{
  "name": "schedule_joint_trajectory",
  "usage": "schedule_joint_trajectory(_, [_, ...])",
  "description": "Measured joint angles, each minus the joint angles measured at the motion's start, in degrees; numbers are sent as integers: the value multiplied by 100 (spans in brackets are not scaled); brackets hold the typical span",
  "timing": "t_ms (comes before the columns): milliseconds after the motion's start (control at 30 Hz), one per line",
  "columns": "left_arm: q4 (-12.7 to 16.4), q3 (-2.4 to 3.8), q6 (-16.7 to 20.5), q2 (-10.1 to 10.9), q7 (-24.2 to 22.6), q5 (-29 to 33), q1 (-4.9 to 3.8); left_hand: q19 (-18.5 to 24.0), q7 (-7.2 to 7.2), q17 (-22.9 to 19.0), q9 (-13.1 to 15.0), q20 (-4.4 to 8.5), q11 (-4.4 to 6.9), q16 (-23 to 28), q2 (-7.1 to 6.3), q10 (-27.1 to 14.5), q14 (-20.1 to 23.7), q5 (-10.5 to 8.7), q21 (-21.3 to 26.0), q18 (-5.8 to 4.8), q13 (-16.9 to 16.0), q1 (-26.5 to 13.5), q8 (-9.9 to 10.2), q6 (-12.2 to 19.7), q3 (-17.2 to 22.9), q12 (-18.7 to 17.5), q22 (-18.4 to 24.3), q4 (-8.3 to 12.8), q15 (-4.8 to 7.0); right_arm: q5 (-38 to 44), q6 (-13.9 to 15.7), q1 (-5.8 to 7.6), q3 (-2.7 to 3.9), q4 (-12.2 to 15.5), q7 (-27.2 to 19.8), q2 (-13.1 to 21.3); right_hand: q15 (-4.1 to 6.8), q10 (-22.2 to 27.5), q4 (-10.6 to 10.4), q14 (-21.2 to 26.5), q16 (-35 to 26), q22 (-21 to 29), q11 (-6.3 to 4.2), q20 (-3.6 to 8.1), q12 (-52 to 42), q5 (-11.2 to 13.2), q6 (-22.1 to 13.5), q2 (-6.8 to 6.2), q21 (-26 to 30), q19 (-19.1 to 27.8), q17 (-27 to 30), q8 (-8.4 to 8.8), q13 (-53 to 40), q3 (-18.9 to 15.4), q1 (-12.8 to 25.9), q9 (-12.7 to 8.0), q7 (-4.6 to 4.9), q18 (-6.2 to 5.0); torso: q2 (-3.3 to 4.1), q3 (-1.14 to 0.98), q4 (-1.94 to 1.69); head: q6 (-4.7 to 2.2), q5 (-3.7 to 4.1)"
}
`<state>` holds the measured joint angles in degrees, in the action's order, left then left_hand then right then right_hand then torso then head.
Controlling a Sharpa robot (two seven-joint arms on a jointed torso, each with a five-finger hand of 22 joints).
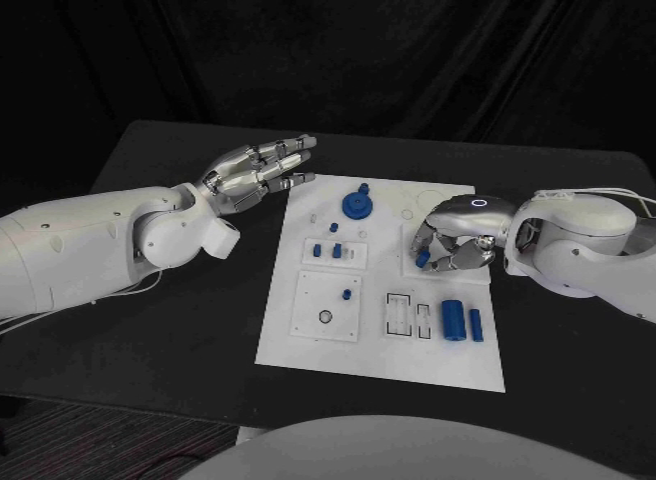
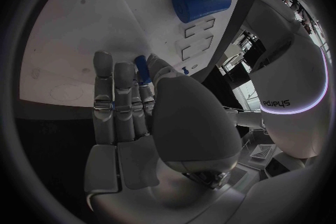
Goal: Assemble the parts on the task board
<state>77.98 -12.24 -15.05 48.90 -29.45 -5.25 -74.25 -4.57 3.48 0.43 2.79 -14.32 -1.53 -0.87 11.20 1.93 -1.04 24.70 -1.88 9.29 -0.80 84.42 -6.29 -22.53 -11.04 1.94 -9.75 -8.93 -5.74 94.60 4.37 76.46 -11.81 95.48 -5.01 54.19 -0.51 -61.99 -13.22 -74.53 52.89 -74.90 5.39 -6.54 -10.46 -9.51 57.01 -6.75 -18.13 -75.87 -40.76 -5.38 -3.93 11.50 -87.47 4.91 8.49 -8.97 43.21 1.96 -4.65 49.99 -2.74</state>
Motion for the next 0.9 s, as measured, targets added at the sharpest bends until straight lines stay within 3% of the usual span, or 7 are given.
schedule_joint_trajectory(233, [-7, 0, -6, 9, 10, 0, 9, 0, 0, 0, 0, 0, 0, 0, 37, 0, 13, 22, 0, 0, 1, 1, 1, 0, 0, 0, 0, 0, -12, 0, 89, -30, -6, -23, -60, -37, 51, -281, 59, -154, 132, -4, -76, 70, 23, -43, 257, 32, -331, -113, -152, -102, 0, 180, -168, 94, -51, 1, -2, 2, -1, 0, -8])
schedule_joint_trajectory(433, [-10, 0, -14, 10, 28, 0, 20, 0, 0, 0, 0, 0, 0, 0, 46, 0, -1, 22, 0, 0, -5, 0, -16, 0, 0, 26, 5, 0, -42, 2, 177, -41, -10, -30, -81, -47, 82, -457, 249, -185, 133, -5, -93, 114, 99, -194, 381, 39, -422, -156, -179, -140, 32, 401, -405, 176, -53, 1, -5, 4, -2, 0, -6])
schedule_joint_trajectory(633, [-5, 0, -22, 34, 51, 0, 26, 0, 6, 0, 0, 0, -20, 0, 55, 20, -1, 36, 0, 0, -7, -9, -21, -6, 16, 31, 6, -16, -42, 3, 308, -51, -16, 5, -102, -9, 113, -518, 320, -216, 133, -4, -50, 122, 132, -188, 480, 60, -546, -164, -209, -183, 18, 471, -453, 230, -78, 1, -6, 4, -3, 0, -26])
schedule_joint_trajectory(900, [6, -1, -31, 58, 106, 0, 30, 0, 41, 4, 2, 0, -39, 0, 68, 39, -1, 45, 0, 0, -10, -22, -46, -42, 16, 46, 6, -16, -42, 40, 766, -42, -19, 262, -151, 157, 145, -585, 431, -224, 83, -4, 15, 173, 132, 61, 689, 90, -684, -152, -144, -283, 0, 533, -557, 378, -135, 1, -5, 3, -1, 0, -53])
